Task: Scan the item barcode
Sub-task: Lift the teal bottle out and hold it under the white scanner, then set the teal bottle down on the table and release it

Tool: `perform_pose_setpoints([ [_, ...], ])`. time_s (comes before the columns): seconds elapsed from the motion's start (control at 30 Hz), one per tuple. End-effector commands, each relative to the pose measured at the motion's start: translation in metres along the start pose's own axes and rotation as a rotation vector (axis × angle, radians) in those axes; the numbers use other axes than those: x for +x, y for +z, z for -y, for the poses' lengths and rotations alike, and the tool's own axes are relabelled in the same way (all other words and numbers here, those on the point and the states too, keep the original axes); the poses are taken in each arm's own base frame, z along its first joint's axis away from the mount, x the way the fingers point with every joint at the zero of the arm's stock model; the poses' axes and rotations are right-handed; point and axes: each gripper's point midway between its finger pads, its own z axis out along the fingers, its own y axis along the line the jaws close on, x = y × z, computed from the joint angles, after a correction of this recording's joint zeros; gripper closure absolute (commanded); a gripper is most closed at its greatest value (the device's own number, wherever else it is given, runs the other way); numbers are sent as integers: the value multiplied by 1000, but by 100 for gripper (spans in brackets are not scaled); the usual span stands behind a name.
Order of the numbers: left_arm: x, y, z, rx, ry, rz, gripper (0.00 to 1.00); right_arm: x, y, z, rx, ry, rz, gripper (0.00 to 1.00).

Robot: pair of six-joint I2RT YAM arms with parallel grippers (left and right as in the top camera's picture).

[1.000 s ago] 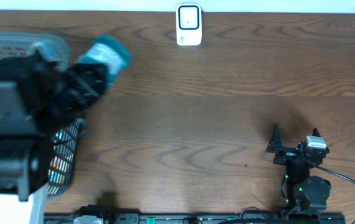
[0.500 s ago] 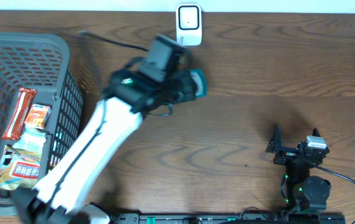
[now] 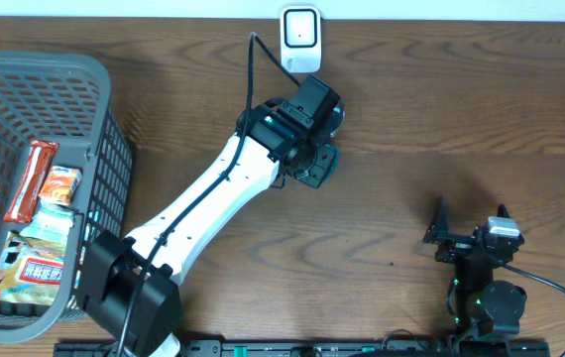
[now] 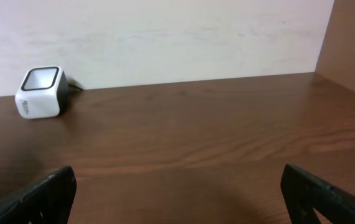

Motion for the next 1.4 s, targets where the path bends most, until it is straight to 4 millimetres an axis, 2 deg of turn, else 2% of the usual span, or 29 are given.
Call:
perform_pose_setpoints([
  [0.0,-5,-6,-8,-47,131,21,73,1,0,0,3,-13,-2,1],
  [0.47,18,0,-15,-63,271,-90,63,1,0,0,3,-13,-2,1],
  [0.67,27,15,-26,-107,266,-153,59,1,0,0,3,-13,-2,1],
  [0.87,50,32,-38,-148,266,-281,59,1,0,0,3,-13,-2,1],
  [1.07,56,33,-38,-146,264,-311,58,1,0,0,3,-13,-2,1],
  [1.13,55,33,-38,-146,264,-308,51,1,0,0,3,-13,-2,1],
  [1.17,54,33,-38,-148,256,-305,44,1,0,0,3,-13,-2,1],
  [1.27,46,30,-40,-172,222,-279,29,1,0,0,3,-13,-2,1],
  [1.37,37,27,-39,-175,204,-246,25,1,0,0,3,-13,-2,1],
])
